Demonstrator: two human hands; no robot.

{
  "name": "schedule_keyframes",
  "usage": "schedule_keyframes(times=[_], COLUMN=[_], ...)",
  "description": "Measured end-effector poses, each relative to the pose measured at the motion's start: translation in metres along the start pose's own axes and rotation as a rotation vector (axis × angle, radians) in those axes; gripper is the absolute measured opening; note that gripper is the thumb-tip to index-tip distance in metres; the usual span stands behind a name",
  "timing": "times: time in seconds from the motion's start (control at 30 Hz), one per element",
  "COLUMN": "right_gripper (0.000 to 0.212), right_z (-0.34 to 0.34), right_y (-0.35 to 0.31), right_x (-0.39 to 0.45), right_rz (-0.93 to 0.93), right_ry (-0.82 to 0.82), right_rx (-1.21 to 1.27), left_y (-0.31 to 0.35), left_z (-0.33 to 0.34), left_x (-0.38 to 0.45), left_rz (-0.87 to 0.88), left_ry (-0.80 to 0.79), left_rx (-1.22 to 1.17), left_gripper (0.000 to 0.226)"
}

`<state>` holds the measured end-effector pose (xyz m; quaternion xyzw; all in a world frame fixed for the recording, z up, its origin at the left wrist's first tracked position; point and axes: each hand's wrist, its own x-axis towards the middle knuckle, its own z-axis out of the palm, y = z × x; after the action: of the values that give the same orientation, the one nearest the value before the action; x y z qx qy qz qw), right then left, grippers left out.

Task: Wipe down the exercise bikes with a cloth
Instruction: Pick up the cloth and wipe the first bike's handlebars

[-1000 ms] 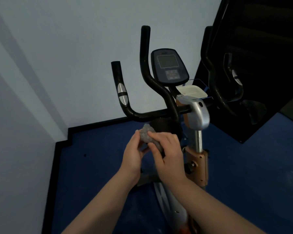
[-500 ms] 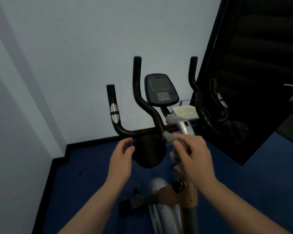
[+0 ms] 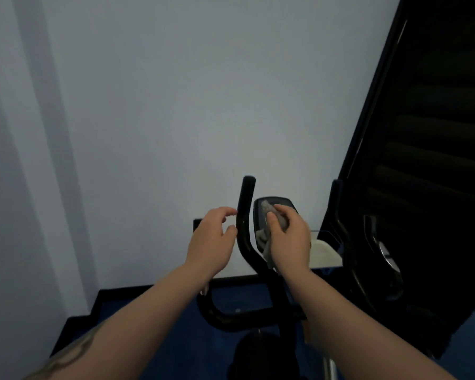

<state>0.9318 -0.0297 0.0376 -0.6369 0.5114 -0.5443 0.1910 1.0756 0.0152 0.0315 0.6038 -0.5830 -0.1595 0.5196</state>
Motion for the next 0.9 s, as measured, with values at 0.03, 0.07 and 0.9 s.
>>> schedule_keyframes(times=[0.03,0.07,0.9], right_gripper=[0.026,0.027,0.036], right_z=[0.012,0.024,0.119], right_y=[-0.005,-0.011,0.022], right_x=[0.013,0.026,0.047], right_rz=[0.042,0.083,-0.001], right_ry=[0.038,0.083,0.152], right_rx=[0.044,0.091,-0.135], left_y=[-0.001,-0.002,-0.045], left_z=[0.0,0.001,0.039], left_x=[0.013,0.026,0.089], left_rz=[0.015,0.026,0.07], left_ry=[-0.004,-0.003,-0.266], left_rx=[0.01,0.013,-0.537], left_gripper=[0.034,0.034,0.043])
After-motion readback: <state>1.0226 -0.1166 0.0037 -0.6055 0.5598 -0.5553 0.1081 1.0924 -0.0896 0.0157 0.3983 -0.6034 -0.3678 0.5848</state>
